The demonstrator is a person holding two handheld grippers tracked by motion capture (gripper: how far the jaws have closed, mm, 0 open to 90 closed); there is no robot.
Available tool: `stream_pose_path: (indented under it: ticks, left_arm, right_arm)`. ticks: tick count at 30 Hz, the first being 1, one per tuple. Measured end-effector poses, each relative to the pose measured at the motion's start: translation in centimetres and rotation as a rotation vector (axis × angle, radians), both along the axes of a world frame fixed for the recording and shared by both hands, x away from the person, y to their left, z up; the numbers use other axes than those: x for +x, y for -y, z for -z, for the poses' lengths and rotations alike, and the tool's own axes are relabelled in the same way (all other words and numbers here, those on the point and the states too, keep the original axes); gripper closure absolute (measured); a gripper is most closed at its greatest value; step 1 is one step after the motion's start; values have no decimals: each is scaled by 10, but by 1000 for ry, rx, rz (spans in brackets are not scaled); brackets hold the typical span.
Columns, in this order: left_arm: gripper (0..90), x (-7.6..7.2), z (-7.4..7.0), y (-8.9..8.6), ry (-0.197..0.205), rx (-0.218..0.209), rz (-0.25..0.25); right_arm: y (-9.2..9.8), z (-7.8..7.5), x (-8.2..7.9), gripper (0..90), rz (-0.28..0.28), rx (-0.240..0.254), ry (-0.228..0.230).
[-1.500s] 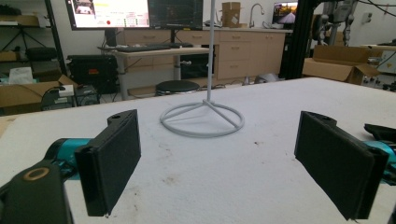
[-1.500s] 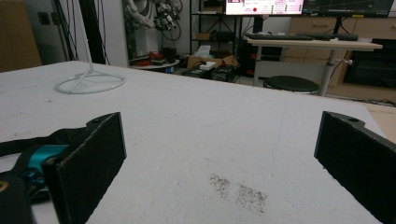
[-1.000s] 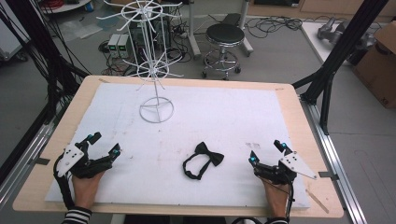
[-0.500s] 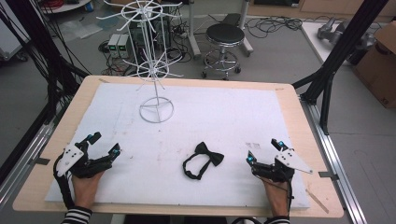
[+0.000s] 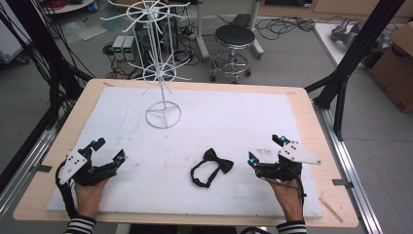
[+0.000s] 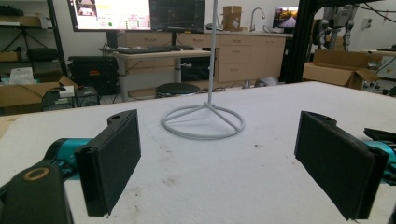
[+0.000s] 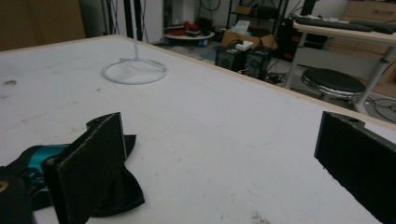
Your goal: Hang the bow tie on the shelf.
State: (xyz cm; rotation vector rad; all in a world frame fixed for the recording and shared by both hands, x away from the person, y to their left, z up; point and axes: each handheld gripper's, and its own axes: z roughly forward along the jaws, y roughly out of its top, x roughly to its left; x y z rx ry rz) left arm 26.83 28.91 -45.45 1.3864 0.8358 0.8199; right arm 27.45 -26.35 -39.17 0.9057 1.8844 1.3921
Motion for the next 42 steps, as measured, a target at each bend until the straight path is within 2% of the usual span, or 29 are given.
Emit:
stream_pose_path:
  ticks: [2,5,7,11,14,17,24,27,28,29,34,39,41,42]
  left_arm:
    - [148,0,0,0,0,0,0]
    - [149,0,0,0,0,-3,0]
    - [148,0,0,0,-1,1,0]
    - [149,0,0,0,0,-3,0]
    - [148,0,0,0,0,-3,0]
    - [149,0,0,0,0,-4,0]
    - [149,0,0,0,-2,-4,0]
    - [149,0,0,0,-2,-5,1]
    - [149,0,0,0,-3,-5,0]
    - [149,0,0,0,-3,-7,0]
    - [149,0,0,0,-4,-6,0]
    - [149,0,0,0,-6,-6,0]
    - [149,0,0,0,-5,-5,0]
    - [149,0,0,0,-4,-5,0]
  right_arm:
    - [-4,-6,2,10,-29,-12,-11]
    - [-11,-13,6,10,-85,-12,-67]
    - [-19,-17,10,10,-124,-49,-103]
    - [-37,-24,15,43,-171,-146,-137]
    - [-47,-28,21,43,-187,-158,-166]
    - [-57,-29,28,44,-217,-169,-237]
    - [-78,-24,43,66,-239,-251,-397]
    - [-86,-21,48,91,-250,-281,-444]
    - [-88,-20,49,170,-255,-294,-452]
    - [-89,-20,50,208,-270,-297,-460]
    - [-94,-15,56,219,-261,-308,-495]
    - [-96,-12,60,294,-263,-317,-538]
    - [-98,-11,62,359,-266,-334,-553]
    - [-99,-10,62,358,-270,-342,-564]
